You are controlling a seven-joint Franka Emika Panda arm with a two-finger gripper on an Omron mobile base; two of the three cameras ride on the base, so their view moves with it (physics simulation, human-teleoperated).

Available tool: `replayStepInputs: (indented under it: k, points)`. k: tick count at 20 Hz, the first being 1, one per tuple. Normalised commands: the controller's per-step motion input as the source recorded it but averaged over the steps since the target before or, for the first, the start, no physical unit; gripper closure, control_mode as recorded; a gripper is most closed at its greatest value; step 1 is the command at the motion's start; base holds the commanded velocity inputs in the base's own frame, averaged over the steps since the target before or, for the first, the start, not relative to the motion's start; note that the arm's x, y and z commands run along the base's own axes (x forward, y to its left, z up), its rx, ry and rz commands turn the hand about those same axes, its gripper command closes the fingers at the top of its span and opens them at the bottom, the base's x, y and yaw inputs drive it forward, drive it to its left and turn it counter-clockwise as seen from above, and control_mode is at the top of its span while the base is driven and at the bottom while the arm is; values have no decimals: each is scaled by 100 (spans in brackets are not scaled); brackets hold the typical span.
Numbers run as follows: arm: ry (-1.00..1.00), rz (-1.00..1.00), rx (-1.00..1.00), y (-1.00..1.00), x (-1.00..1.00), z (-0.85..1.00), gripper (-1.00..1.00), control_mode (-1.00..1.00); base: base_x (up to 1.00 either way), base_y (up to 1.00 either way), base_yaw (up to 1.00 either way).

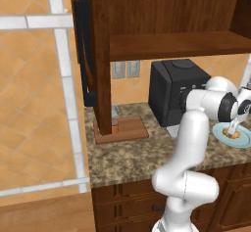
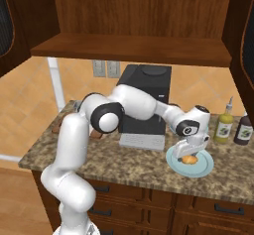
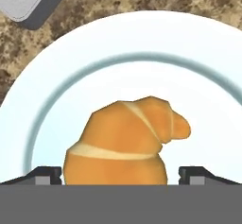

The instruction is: From the different types of pastries on the counter, select a croissant and place it on the cutting board. Then retrieve a jar of jam from the cabinet and place it alongside the croissant on the cutting board.

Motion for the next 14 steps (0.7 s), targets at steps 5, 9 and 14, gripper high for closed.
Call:
replayStepInputs:
  k: [5, 9, 14]
  points:
    - [-1, 0, 0, 15, -26, -83, -100, -100, 0, 0, 0]
    - [3, 0, -3, 16, -1, -77, 100, -100, 0, 0, 0]
    - [1, 0, 1, 0, -3, 35, 100, -100, 0, 0, 0]
